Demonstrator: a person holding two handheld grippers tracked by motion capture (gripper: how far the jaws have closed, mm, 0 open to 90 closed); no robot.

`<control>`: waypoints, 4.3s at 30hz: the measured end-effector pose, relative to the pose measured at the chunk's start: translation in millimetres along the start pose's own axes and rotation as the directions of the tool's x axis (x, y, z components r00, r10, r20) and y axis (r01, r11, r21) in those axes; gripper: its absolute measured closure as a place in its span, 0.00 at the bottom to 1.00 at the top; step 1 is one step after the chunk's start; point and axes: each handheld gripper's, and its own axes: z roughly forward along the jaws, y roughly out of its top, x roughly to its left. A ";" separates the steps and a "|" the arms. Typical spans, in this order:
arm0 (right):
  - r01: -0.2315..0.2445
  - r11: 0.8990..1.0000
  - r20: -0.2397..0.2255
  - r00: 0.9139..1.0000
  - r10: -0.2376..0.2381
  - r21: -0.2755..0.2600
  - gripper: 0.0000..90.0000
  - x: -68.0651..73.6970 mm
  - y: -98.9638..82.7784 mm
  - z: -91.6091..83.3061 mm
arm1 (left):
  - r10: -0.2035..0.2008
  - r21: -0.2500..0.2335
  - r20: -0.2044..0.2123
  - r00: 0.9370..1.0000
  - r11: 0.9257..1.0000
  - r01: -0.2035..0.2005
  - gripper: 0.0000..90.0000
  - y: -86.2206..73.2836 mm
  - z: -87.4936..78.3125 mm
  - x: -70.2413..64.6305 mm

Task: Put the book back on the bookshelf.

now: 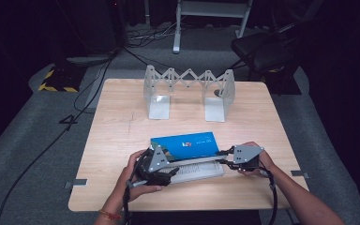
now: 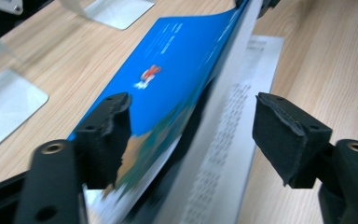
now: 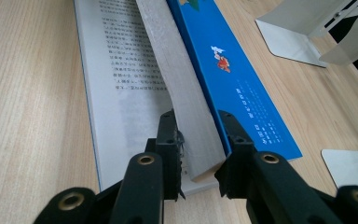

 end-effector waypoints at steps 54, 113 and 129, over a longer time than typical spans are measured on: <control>-0.285 0.947 0.056 0.954 0.296 -0.151 0.43 -17.7 -9.5 -21.7 | -0.066 -0.027 0.019 0.998 0.997 0.067 0.82 -11.7 46.2 3.5; -0.383 0.863 -0.104 0.923 0.370 -0.329 0.55 -54.6 66.9 41.4 | -0.283 -0.284 0.237 0.929 0.895 0.345 0.71 -71.2 -23.1 48.1; -0.358 0.848 -0.069 0.930 0.361 -0.390 0.66 -69.4 48.9 -1.3 | -0.183 -0.309 0.386 0.904 0.898 0.313 0.68 -22.5 21.6 42.8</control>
